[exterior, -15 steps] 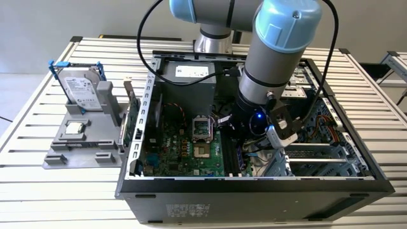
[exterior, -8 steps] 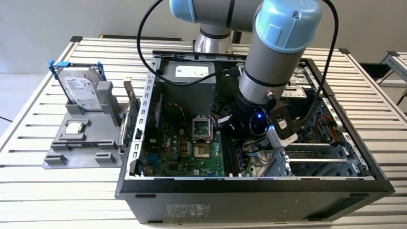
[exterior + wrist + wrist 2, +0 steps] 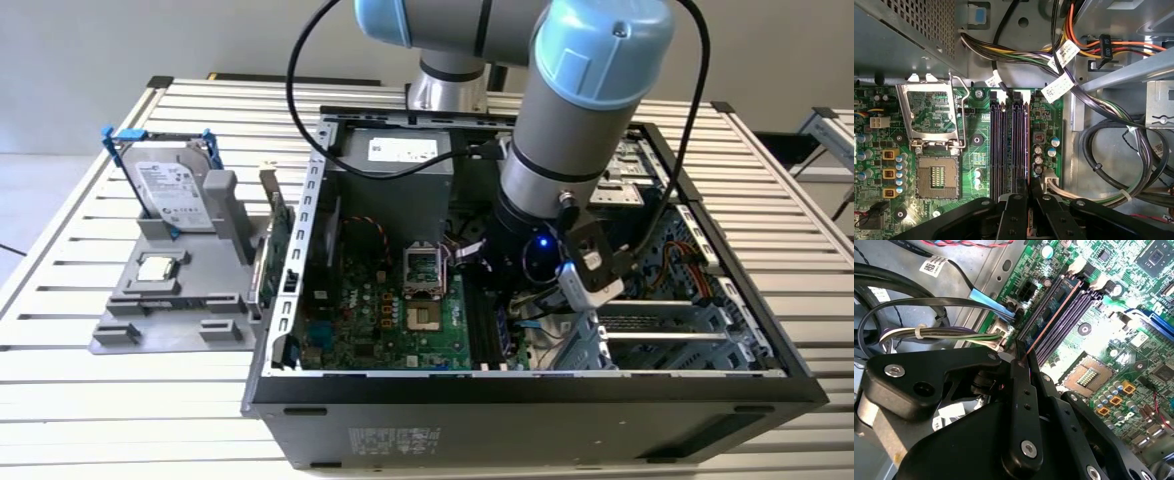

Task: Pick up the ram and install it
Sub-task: 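Insert the ram into the slot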

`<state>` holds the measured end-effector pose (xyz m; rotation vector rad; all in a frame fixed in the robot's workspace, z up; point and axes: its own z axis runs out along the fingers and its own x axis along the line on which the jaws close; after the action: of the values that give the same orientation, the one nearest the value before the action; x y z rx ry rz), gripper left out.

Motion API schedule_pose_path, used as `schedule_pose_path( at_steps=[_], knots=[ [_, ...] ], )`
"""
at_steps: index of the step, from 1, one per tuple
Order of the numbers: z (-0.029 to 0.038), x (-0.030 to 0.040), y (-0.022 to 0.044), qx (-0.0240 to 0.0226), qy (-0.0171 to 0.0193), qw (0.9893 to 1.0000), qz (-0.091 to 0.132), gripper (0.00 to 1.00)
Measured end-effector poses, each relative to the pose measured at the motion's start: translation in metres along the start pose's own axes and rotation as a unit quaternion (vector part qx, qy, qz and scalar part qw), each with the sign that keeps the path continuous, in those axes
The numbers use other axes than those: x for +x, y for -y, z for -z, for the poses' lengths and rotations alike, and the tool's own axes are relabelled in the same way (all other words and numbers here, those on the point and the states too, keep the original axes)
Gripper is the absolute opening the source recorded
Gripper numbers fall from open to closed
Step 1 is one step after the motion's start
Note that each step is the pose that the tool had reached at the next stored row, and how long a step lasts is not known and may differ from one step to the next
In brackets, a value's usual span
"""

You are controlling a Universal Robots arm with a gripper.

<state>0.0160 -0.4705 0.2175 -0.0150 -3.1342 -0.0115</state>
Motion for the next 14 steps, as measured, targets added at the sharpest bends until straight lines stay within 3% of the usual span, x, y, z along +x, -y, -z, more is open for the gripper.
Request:
schedule_pose_path(
  at_steps=[14],
  knots=[
    [-0.0038,0.0018,0.0,0.0,0.0,1.0,0.0,0.0]
  ],
)
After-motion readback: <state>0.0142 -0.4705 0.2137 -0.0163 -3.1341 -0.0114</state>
